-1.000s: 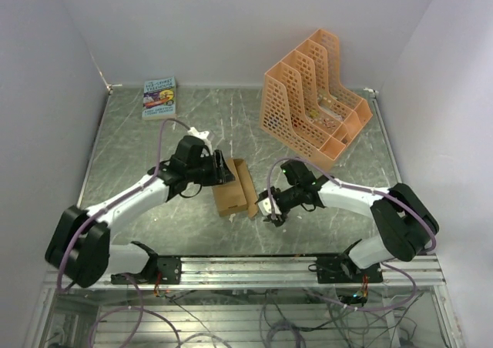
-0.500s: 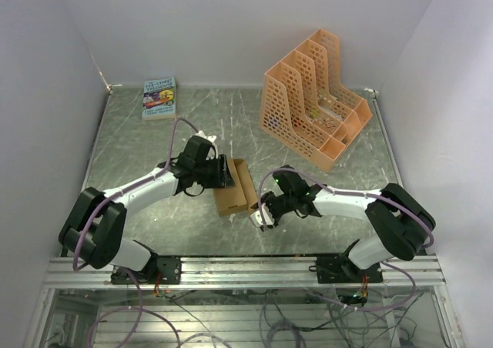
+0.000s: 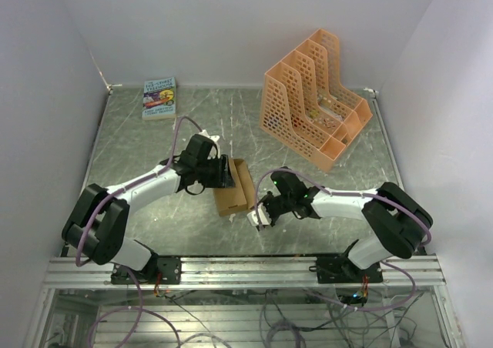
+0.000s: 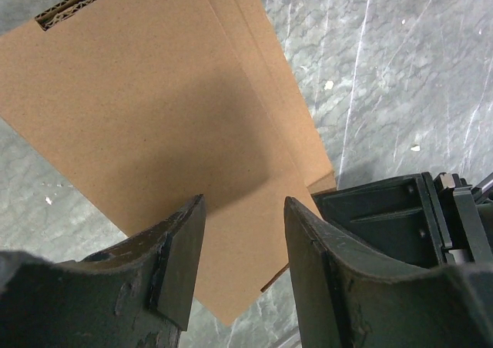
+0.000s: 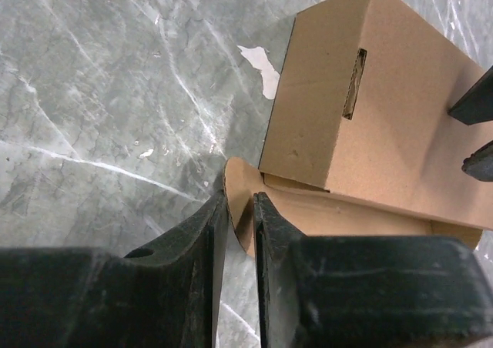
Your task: Fold the paper box
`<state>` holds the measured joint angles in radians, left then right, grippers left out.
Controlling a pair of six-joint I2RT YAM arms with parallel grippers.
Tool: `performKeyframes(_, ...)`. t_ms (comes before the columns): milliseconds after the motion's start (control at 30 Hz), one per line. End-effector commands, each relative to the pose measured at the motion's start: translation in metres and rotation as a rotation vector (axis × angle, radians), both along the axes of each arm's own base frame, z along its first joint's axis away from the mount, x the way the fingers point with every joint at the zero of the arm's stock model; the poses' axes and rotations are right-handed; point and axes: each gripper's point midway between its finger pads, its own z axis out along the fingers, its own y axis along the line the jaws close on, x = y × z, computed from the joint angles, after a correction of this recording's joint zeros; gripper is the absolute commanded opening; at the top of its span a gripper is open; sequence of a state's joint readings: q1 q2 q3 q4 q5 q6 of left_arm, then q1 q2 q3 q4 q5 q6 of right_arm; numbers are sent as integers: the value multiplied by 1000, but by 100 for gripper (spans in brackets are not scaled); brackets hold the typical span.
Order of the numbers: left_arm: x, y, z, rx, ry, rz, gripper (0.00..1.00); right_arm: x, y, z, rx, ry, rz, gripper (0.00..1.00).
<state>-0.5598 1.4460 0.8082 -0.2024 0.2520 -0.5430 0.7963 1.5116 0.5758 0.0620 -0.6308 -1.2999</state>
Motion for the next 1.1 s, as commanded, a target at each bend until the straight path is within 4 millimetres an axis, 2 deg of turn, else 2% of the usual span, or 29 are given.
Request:
performKeyframes(0, -3, 7, -11, 52, 24, -22, 58, 3, 2, -1, 7, 3, -27, 19)
performKeyframes(467, -2, 13, -17, 62, 42, -24, 58, 5, 3, -1, 5, 51, -77, 4)
performKeyframes(567, -2, 14, -18, 63, 44, -24, 58, 8, 2, -2, -1, 66, -98, 3)
performKeyframes(700, -1, 13, -19, 60, 46, -27, 58, 6, 3, 1, 11, 88, -104, 8)
performKeyframes(833, 1, 12, -18, 58, 45, -31, 58, 4, 5, 3, 21, 101, -91, 9)
performKeyframes(1067, 1, 16, -21, 78, 49, -43, 58, 6, 1, -1, 5, 112, -105, 2)
